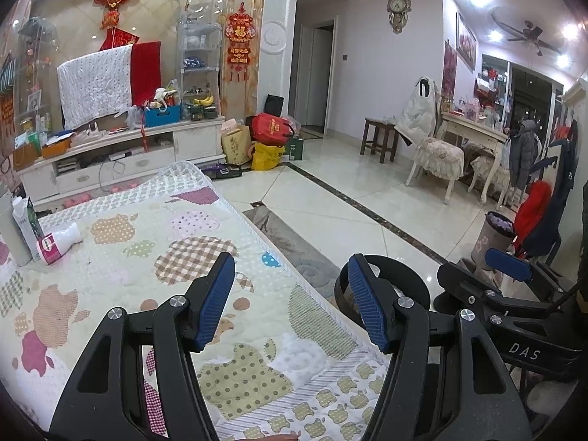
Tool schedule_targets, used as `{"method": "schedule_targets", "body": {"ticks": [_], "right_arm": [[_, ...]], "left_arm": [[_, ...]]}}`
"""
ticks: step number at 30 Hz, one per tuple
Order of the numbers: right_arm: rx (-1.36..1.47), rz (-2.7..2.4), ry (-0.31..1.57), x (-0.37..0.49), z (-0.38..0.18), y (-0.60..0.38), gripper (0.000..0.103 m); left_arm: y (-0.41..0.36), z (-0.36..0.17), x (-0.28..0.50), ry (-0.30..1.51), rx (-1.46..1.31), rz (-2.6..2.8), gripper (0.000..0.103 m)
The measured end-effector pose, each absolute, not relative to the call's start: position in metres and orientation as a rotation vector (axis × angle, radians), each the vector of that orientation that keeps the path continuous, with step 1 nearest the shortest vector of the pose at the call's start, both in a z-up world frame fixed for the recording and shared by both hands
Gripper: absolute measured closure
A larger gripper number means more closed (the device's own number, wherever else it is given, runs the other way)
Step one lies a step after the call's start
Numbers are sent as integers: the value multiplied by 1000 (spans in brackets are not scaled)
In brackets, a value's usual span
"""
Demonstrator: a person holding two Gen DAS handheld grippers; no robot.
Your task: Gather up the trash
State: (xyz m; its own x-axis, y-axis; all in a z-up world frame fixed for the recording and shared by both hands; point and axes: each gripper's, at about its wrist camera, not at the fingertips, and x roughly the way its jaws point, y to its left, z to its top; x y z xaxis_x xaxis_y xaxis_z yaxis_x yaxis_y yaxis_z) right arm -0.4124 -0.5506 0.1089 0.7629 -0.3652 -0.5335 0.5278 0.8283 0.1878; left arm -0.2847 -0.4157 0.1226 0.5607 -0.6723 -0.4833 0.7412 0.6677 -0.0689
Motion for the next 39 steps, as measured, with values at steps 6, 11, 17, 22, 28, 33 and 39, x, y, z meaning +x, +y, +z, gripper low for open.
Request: {"method": "schedule_targets", "body": {"ticks": [6,11,17,22,28,33,39], "right_arm": [[340,-491,515,-413,105,-551,14],[339,-491,516,-413,106,-551,14],[342,-491,516,-413,106,-551,14],[344,-490,518,-414,104,-550,14],[345,-486,521,-415,102,-549,14],[346,-485,522,-415,101,-550,14],[346,-487,524,-417,98,-553,14]], "left_arm": [[-414,119,-280,519,140,-840,40],[-413,119,-280,519,138,-840,40],[-413,118,-282,515,151,-822,40],[-412,116,-284,510,157,-818,40],[-412,116,-284,511,155,-819,40],[-412,116,-285,512,156,-819,40],[-412,114,-285,516,160,-817,40]]}}
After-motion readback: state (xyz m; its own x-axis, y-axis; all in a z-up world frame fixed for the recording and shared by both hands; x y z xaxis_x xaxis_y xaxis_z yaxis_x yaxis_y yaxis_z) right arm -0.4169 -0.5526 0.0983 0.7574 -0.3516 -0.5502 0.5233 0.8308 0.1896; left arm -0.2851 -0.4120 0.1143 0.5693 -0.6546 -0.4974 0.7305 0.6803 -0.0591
